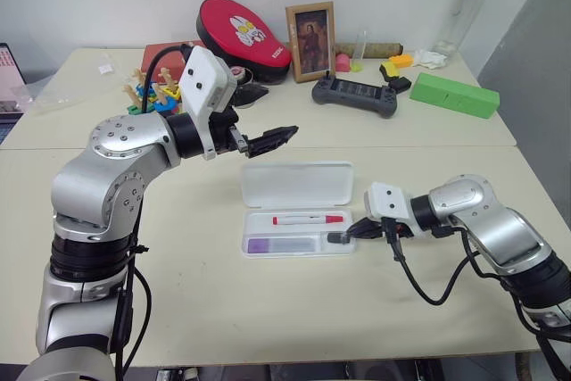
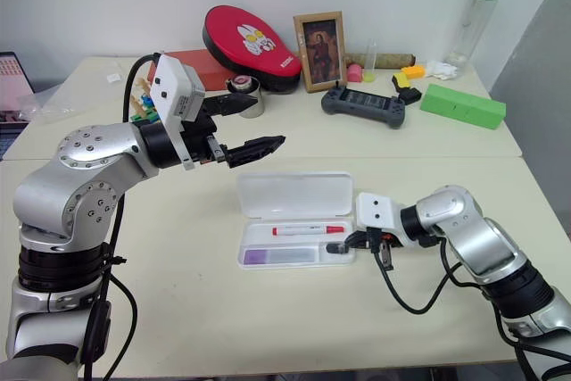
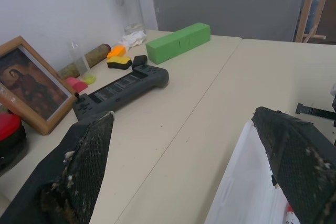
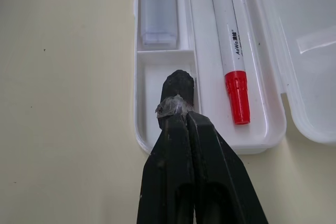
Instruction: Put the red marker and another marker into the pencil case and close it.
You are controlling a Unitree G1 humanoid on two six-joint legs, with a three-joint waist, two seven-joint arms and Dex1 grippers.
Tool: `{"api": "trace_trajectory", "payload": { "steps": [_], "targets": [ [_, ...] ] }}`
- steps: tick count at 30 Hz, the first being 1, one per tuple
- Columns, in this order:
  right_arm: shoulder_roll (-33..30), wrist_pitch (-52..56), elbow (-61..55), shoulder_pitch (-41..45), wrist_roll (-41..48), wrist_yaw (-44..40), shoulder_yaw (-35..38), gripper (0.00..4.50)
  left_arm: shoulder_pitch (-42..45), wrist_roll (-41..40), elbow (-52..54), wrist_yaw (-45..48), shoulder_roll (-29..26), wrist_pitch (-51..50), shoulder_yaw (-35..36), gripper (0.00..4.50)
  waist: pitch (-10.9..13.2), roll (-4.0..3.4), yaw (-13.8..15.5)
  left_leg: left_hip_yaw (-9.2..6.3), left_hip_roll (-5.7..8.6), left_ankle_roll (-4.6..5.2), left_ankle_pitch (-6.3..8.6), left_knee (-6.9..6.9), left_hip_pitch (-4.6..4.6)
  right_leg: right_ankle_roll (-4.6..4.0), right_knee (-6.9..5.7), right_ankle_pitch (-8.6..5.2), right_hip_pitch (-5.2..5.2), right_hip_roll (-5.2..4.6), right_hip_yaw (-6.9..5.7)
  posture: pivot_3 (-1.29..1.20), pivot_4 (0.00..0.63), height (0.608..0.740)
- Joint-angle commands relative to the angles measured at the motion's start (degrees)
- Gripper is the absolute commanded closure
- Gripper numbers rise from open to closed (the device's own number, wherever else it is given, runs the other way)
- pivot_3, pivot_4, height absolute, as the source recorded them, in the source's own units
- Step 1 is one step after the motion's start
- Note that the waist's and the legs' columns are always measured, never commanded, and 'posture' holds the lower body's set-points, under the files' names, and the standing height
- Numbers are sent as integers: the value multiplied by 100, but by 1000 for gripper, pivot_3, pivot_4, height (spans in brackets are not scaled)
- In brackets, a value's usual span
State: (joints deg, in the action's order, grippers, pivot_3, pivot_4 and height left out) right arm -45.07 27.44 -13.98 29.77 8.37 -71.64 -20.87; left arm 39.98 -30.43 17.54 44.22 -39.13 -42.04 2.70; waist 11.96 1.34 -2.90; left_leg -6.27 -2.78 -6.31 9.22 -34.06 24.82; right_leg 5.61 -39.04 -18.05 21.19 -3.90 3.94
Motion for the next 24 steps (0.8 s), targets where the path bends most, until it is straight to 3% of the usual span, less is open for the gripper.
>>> {"api": "trace_trajectory", "payload": {
  "steps": [1,14,24],
  "targets": [
    [-211,-11,-341,-41,207,-128,314,4455,-26,-38,186,-39,-61,80,188,0,0,0,3,0,0,0,0,0,0,0,0,0,0,0,0,0,150,740],
    [-305,342,-593,261,784,-117,818,4455,28,85,-417,439,-399,369,196,0,0,0,-8,0,0,0,0,1,-1,0,-1,0,1,0,0,0,150,740],
    [-122,594,-418,829,1180,78,1102,4455,271,463,-2177,1434,-687,1022,-88,0,0,-1,-10,1,0,0,0,5,0,0,0,0,4,0,-1,0,150,740]
  ]
}}
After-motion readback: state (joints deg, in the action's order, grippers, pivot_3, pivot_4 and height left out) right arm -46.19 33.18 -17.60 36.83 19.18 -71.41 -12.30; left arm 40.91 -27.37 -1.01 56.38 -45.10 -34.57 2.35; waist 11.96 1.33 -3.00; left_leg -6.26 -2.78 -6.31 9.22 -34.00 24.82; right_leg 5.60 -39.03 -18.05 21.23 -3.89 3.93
